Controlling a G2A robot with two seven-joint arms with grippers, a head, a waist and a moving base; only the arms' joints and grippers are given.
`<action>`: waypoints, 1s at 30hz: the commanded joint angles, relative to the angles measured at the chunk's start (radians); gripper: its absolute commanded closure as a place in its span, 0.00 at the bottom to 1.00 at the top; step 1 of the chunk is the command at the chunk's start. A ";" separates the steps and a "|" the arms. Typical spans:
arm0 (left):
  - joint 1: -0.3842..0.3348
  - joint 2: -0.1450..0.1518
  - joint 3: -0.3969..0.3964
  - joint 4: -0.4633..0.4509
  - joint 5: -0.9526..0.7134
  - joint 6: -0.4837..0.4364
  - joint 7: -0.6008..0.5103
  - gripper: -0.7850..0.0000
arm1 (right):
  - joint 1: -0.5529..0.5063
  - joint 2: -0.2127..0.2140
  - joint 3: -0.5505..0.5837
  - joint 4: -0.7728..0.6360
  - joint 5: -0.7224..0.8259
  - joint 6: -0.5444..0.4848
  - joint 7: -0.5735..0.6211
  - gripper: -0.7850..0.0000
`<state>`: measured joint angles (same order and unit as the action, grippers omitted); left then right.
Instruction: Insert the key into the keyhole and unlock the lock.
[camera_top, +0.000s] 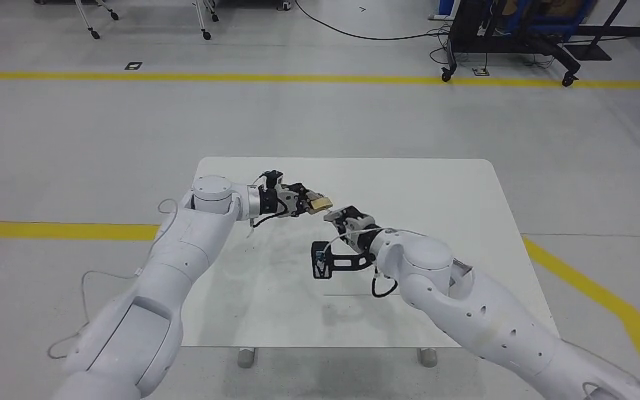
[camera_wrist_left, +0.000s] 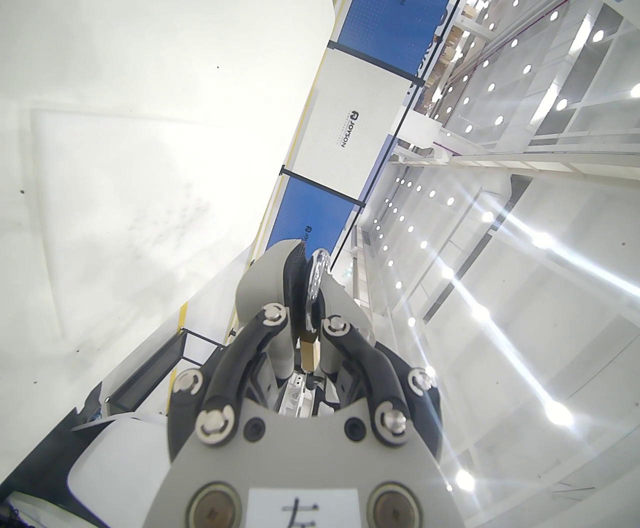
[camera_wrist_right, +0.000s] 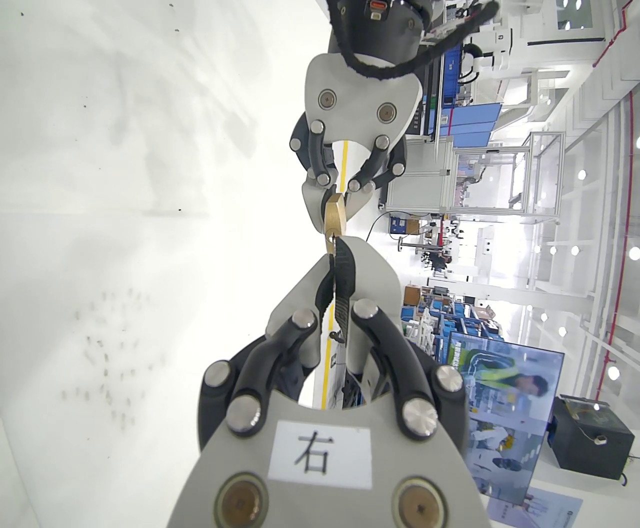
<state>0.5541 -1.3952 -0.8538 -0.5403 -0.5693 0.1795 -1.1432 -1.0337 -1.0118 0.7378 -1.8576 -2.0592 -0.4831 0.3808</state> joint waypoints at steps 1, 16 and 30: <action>-0.002 -0.002 0.004 0.002 0.011 0.003 -0.001 1.00 | 0.000 -0.004 0.000 0.003 -0.003 -0.001 0.006 1.00; -0.012 -0.012 0.003 0.023 0.028 0.004 -0.012 1.00 | 0.026 -0.049 -0.036 0.032 -0.039 -0.034 0.067 1.00; -0.015 -0.021 -0.019 0.059 -0.014 0.030 -0.058 1.00 | 0.015 -0.080 -0.039 0.038 -0.076 -0.018 0.073 1.00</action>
<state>0.5404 -1.4161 -0.8705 -0.4846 -0.5812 0.2102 -1.1965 -1.0159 -1.0911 0.6943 -1.8179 -2.1337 -0.5032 0.4575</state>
